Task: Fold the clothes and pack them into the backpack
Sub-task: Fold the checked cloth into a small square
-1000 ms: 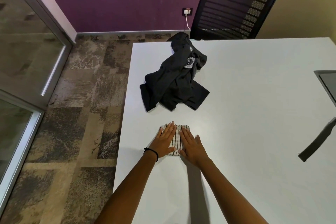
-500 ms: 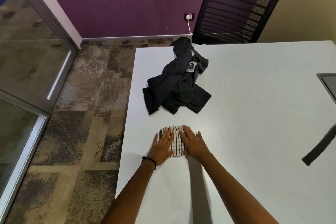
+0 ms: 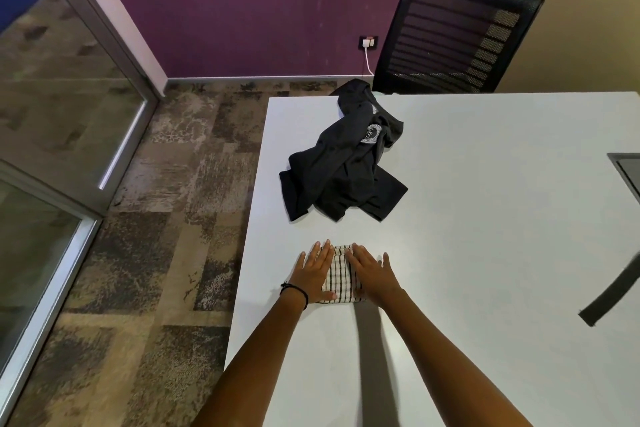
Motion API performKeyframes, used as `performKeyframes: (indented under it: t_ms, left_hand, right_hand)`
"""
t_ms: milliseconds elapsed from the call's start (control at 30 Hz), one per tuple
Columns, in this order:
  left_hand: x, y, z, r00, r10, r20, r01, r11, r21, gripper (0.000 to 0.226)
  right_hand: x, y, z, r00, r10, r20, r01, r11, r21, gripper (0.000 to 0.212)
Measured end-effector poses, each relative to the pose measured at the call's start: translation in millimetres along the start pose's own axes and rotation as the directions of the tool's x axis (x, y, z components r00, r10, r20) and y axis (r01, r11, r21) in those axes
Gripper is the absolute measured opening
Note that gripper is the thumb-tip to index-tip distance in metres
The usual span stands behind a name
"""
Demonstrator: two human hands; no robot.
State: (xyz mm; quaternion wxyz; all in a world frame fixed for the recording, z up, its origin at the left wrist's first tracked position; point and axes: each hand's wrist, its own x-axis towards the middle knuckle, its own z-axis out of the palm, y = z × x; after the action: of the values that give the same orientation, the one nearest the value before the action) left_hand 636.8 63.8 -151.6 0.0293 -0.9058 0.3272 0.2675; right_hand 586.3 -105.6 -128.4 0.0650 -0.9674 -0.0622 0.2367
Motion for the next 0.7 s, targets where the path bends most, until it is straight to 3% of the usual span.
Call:
performKeyframes:
  t_ms: [333, 500, 700]
  left_hand:
    - [-46, -9, 28, 1.0, -0.013, 0.009, 0.013, 1.0, 0.008, 0.102]
    - [-71, -16, 35, 1.0, 0.01, 0.002, -0.01, 1.0, 0.004, 0.093]
    - [-101, -18, 46, 0.999, -0.043, 0.014, 0.043, 0.999, -0.014, 0.106]
  right_hand:
    - [-24, -33, 19, 0.998, -0.055, 0.007, 0.054, 0.993, 0.102, 0.08]
    - [-39, -51, 35, 0.997, -0.07, -0.019, 0.071, 0.992, 0.104, 0.076]
    - [-54, -75, 48, 0.996, -0.089, 0.002, 0.088, 0.993, 0.08, 0.075]
